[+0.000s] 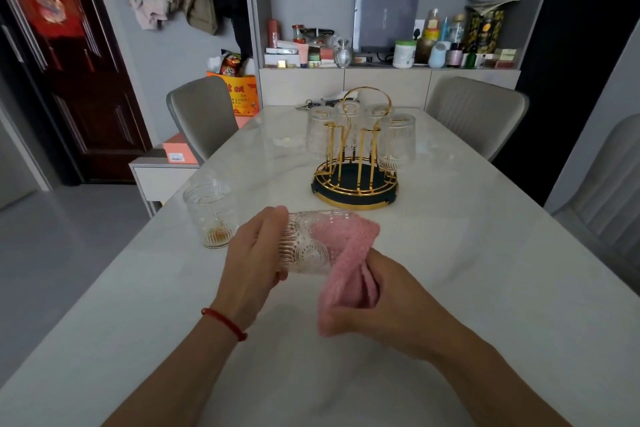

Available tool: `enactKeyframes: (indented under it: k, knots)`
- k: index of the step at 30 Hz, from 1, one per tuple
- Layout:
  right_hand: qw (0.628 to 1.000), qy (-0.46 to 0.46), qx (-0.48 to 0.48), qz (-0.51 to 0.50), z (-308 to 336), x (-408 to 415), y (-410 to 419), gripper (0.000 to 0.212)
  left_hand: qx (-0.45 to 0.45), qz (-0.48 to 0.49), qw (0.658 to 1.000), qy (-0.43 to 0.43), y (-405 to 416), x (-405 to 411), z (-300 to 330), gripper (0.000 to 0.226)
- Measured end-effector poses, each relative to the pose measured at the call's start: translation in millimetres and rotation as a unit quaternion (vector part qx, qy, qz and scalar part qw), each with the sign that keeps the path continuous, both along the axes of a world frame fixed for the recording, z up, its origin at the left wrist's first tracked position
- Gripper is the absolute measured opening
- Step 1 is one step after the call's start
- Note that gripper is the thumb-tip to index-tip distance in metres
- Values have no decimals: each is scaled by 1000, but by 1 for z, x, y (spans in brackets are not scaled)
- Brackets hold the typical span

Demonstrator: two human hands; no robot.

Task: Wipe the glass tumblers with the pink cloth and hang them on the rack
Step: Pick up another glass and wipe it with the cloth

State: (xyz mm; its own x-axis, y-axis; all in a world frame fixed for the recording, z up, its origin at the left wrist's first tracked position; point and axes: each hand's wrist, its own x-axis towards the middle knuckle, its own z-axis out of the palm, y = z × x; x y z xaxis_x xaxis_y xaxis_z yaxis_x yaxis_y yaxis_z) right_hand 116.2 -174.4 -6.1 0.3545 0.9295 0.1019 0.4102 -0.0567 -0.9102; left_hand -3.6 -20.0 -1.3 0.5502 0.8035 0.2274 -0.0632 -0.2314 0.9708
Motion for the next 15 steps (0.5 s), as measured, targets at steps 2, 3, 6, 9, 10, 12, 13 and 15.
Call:
enactKeyframes:
  k: [2, 3, 6, 9, 10, 12, 13, 15]
  knots:
    - [1000, -26, -11, 3, 0, -6, 2, 65, 35, -12, 999, 13, 0, 0, 1, 50]
    - [999, -33, -9, 12, -2, -10, 4, 52, 48, -17, 999, 15, -1, 0, 1, 52]
    - [998, -62, -6, 16, -6, -16, 7, 48, 51, -23, 998, 19, -3, 1, 1, 49]
    - [997, -50, -40, 33, -2, -10, 1, 36, 71, -23, 997, 29, -2, 1, 1, 51]
    - [997, -14, -44, 58, 1, -8, -2, 36, 86, -26, 996, 26, -2, 1, 2, 54]
    - [990, 66, -62, 109, 6, -9, -7, 53, 117, -44, 992, 27, -1, 2, 5, 59]
    - [985, 102, -63, 120, 7, -10, -9, 57, 119, -52, 991, 25, 0, 2, 4, 61]
    - [973, 182, -46, 134, 7, -12, -8, 54, 92, -65, 993, 18, 3, 1, 2, 59]
